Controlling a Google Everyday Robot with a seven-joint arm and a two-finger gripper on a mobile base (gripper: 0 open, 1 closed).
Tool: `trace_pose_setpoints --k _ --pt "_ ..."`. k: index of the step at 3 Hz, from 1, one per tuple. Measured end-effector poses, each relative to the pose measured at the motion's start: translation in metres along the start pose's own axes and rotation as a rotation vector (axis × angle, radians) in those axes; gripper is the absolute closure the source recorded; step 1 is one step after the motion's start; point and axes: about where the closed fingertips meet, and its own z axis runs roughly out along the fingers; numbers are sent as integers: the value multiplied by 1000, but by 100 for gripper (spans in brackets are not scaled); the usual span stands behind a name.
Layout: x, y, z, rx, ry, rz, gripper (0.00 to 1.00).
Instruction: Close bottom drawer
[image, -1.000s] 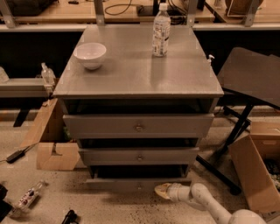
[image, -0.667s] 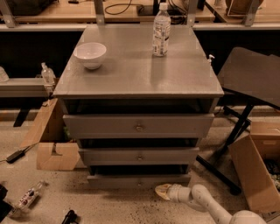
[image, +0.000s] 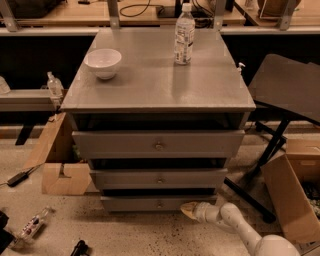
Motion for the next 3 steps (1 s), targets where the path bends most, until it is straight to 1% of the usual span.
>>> trace_pose_setpoints --k 2,3 --pt "0 4 4 -8 -1 1 28" --pt "-1 7 7 -14 -2 2 0"
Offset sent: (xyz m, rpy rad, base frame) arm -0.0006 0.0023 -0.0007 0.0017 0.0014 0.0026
